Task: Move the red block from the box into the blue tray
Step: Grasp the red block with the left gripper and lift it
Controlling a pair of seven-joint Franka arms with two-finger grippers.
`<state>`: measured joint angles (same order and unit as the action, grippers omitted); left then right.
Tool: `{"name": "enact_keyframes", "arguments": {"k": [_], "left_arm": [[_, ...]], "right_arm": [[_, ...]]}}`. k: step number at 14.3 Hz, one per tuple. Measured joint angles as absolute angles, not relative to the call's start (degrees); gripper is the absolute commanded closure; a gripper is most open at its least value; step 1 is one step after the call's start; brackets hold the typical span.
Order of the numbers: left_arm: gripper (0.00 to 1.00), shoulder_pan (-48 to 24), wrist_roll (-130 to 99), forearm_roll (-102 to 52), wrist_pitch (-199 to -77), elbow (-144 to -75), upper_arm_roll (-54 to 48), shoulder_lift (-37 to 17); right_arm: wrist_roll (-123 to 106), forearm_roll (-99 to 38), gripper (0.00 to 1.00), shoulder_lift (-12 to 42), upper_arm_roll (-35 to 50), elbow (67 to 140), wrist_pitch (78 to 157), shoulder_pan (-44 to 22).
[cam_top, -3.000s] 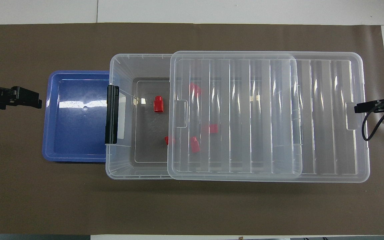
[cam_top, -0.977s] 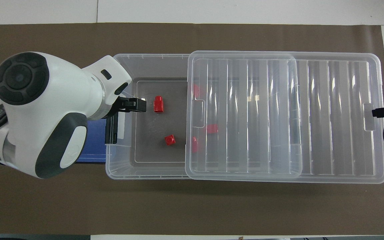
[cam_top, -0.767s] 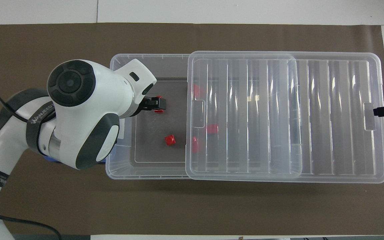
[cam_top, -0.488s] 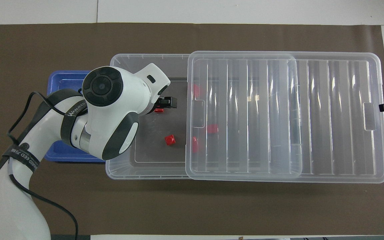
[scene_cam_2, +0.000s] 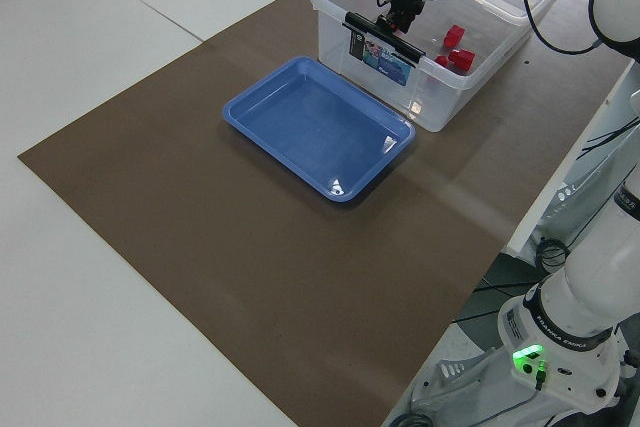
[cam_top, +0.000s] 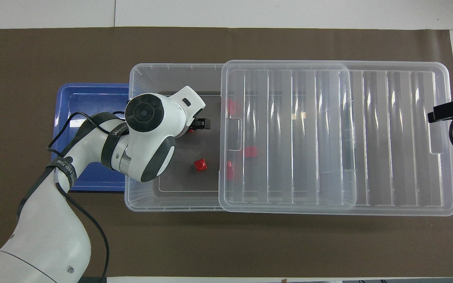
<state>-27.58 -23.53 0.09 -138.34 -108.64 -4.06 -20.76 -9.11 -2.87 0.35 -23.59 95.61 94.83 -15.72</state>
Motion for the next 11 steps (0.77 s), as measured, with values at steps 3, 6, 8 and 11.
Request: {"name": "enact_keyframes", "arguments": {"k": [3,6,8,11], "left_arm": [[0.88,-27.58,-23.66,0.16,-139.07,-108.67,-3.96,-21.64],[1.0,-27.56,-23.8,0.24,-139.62,-109.13,-3.71,-21.64],[1.0,-27.56,-26.3,0.29,-139.85,-109.28,-3.69,-21.57],[1.0,-27.54,-29.12,0.41,-139.88,-109.21,-3.68,-20.9]], "right_arm": [[-3.66,-2.61,0.0,-1.66,-23.54,95.42,91.06,-18.99],[-1.67,-2.22,0.0,-1.85,-23.52,95.52,90.88,-20.06],[-1.67,-2.18,0.0,-1.85,-23.61,95.59,90.85,-19.98],[-1.66,-2.14,0.0,-1.85,-23.64,95.6,90.84,-19.81]]}}
